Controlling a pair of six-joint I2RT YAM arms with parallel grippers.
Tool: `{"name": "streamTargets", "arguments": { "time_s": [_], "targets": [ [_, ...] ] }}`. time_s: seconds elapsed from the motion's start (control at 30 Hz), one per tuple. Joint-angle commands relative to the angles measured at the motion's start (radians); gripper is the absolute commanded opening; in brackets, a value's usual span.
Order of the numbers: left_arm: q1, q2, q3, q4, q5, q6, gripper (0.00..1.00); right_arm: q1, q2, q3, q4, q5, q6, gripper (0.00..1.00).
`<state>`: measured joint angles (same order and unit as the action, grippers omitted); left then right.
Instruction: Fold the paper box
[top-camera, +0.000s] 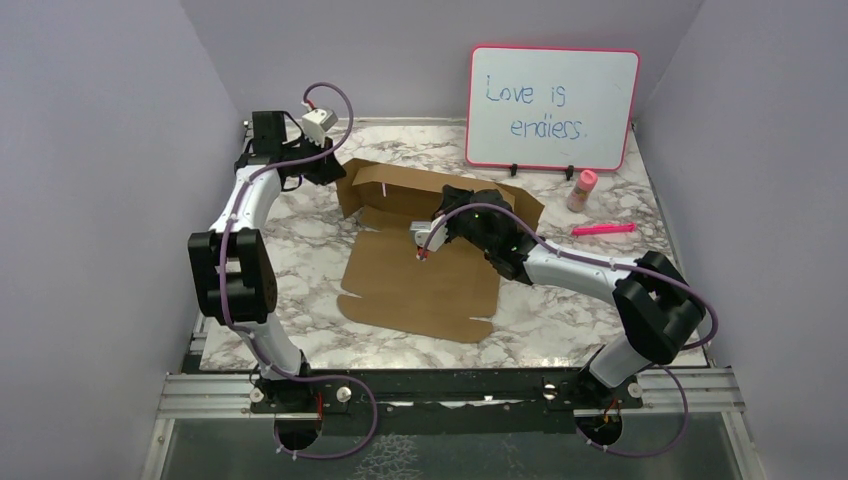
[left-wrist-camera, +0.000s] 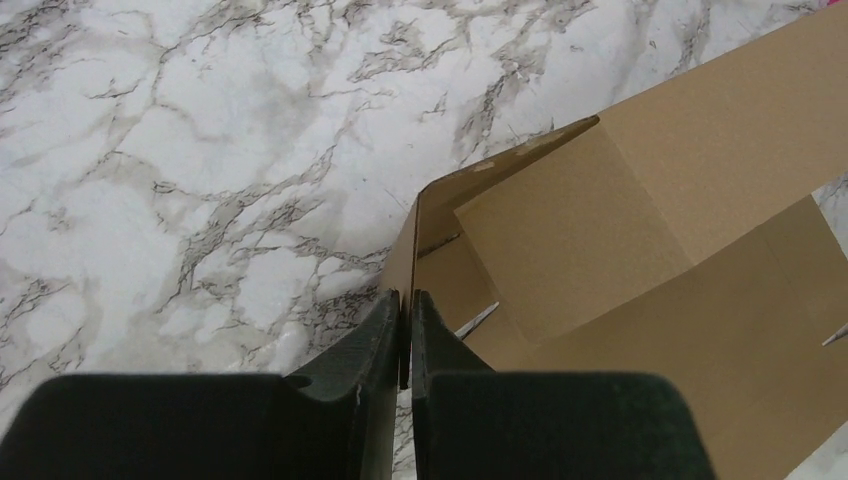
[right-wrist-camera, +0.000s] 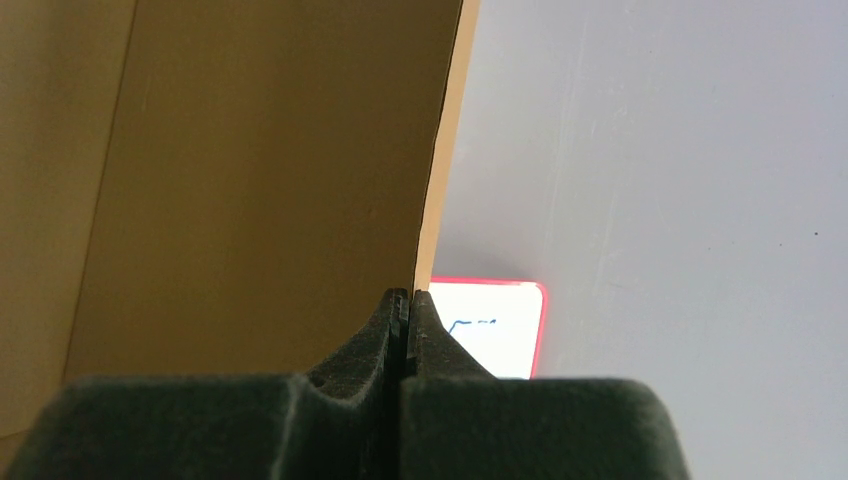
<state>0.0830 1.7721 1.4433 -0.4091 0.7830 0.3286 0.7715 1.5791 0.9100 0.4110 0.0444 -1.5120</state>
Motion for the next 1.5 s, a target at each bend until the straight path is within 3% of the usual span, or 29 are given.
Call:
{"name": "streamTargets", "arguments": {
  "time_s": [0.0, 0.23, 0.47, 0.67, 1.3, 1.47],
  "targets": [
    [-0.044, -0.089, -0.013, -0.016, -0.066, -0.047, 0.08, 0.01, 0.03, 0.022, -0.022, -0.007, -0.01, 0.01],
    [-0.169, -0.152, -0.062, -0.017, -0.246, -0.152, 0.07, 0.01, 0.043, 0.026, -0.004, 0.013, -0.017, 0.01],
    [-0.21, -0.173, -0.093, -0.034, -0.344, -0.272, 0.07, 0.01, 0.061, 0.037, 0.02, 0.042, -0.005, 0.01],
    [-0.212, -0.207, -0.148, -0.034, -0.33, -0.389, 0.07, 0.01, 0.079, 0.046, 0.038, 0.074, 0.006, 0.01],
    [-0.233, -0.396, -0.33, -0.017, -0.178, -0.414, 0.1, 0.009, 0.104, 0.094, 0.061, 0.083, 0.106, 0.01],
    [-0.264, -0.417, -0.36, 0.007, -0.204, -0.442, 0.12, 0.009, 0.106, 0.095, 0.076, 0.083, 0.104, 0.01]
  ]
}}
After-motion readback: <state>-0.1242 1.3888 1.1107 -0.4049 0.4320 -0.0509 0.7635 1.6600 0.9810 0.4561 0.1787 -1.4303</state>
